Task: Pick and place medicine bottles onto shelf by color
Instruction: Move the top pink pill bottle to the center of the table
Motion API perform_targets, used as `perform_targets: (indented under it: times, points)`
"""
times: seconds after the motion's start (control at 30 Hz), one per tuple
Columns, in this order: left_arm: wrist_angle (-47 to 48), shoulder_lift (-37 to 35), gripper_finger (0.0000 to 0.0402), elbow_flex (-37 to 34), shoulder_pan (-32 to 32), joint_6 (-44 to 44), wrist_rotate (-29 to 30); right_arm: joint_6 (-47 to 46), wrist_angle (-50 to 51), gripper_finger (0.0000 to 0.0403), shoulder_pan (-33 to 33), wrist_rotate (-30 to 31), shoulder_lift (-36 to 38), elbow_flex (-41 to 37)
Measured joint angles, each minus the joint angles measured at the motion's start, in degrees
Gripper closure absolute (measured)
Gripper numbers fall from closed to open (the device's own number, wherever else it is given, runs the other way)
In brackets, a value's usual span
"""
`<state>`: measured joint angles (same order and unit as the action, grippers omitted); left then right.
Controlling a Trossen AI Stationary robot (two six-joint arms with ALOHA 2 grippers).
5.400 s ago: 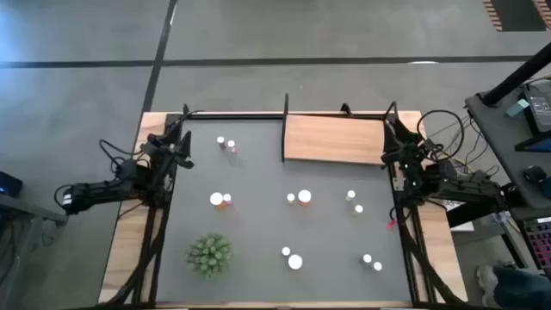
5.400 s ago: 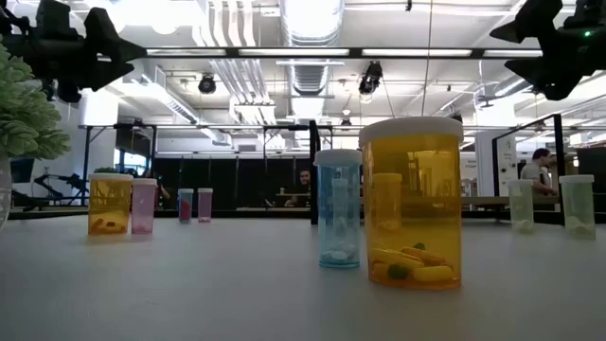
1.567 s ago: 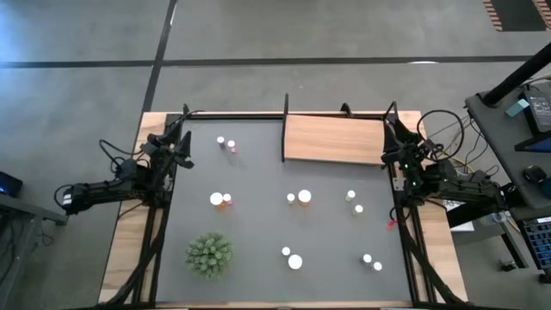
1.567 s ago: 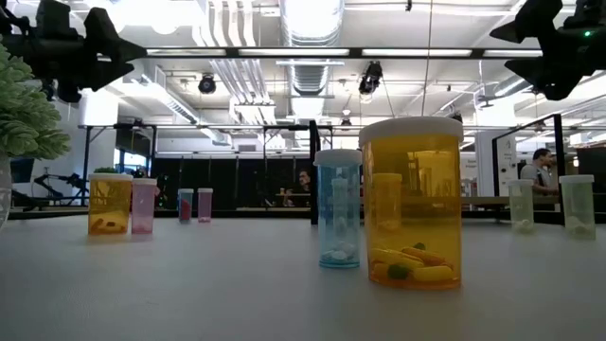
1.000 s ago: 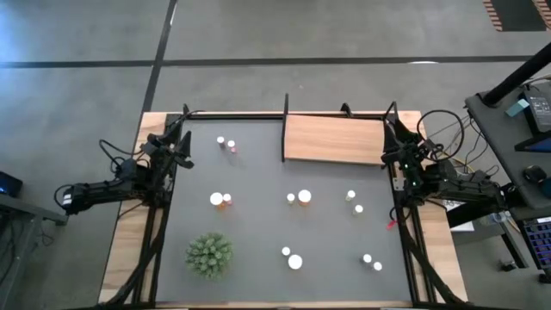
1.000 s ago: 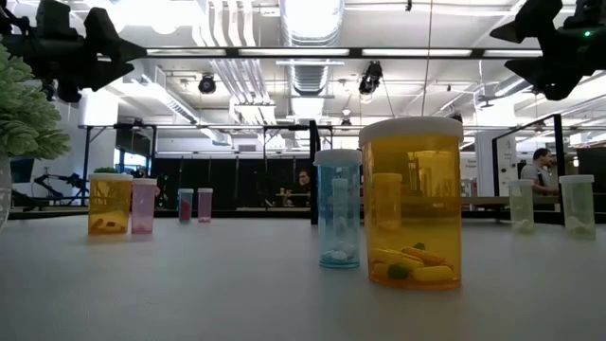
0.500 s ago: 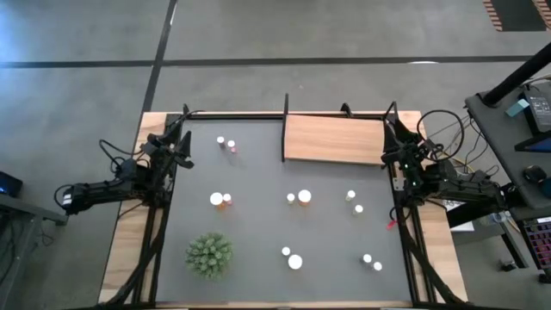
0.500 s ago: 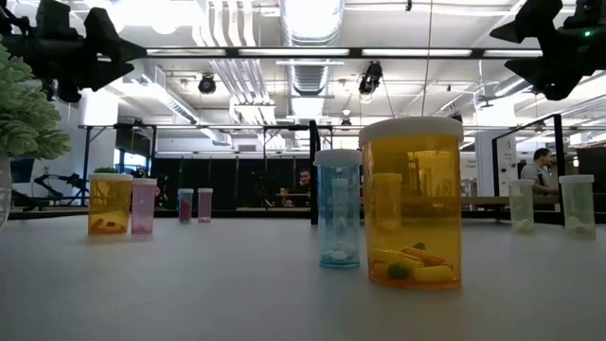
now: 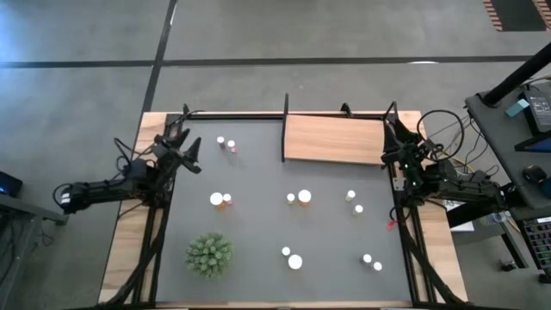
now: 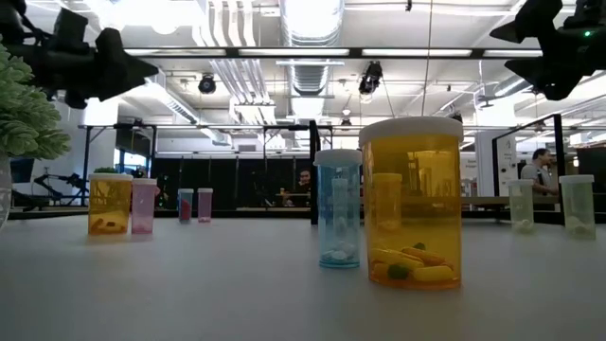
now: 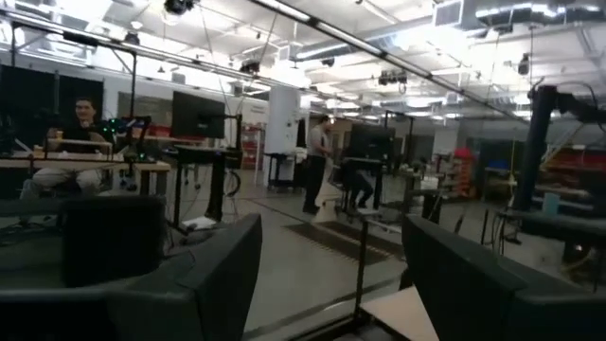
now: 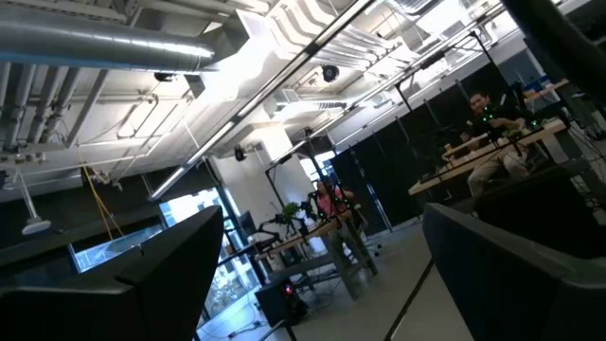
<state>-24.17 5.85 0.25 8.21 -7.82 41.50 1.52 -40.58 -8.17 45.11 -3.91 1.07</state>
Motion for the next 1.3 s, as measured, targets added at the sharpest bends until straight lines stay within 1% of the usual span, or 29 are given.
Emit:
perform_targets:
  times: [0.1,0.2,0.3,0.4,0.53,0.67,0.9,1.1,1.3]
  points:
    - [0.9,1.3,0.0162,0.0,0.0,0.0,0.0,0.0,0.0,0.0051,0.0,0.0,0.0,0.0]
    - [-0.5,2.6,0.0162,0.0,0.0,0.1,0.2,0.0,0.0,0.0051,0.0,0.0,0.0,0.0]
    - [-1.1,4.3,0.0162,0.2,0.0,5.1,2.9,0.0,0.0,0.0051,0.0,0.0,0.0,0.0]
    - [0.7,6.4,0.0162,1.0,0.0,10.8,6.4,0.0,0.0,0.0051,0.0,0.0,0.0,0.0]
    - [0.5,10.4,0.0162,3.3,0.0,12.0,6.9,0.0,0.0,0.0051,0.0,0.0,0.0,0.0]
    - [0.7,15.6,0.0162,5.8,0.0,12.4,6.9,0.0,0.0,0.0051,0.0,0.0,0.0,0.0]
    - [0.7,25.5,0.0162,12.5,0.0,18.3,8.4,0.0,0.0,0.0051,0.0,0.0,0.0,0.0]
    - [0.9,36.9,0.0162,18.3,0.0,23.8,8.8,0.0,0.0,0.0051,0.0,0.0,0.0,0.0]
    - [5.8,47.3,0.0162,24.2,0.0,30.0,9.1,0.0,0.0,0.0051,0.0,0.0,0.0,0.0]
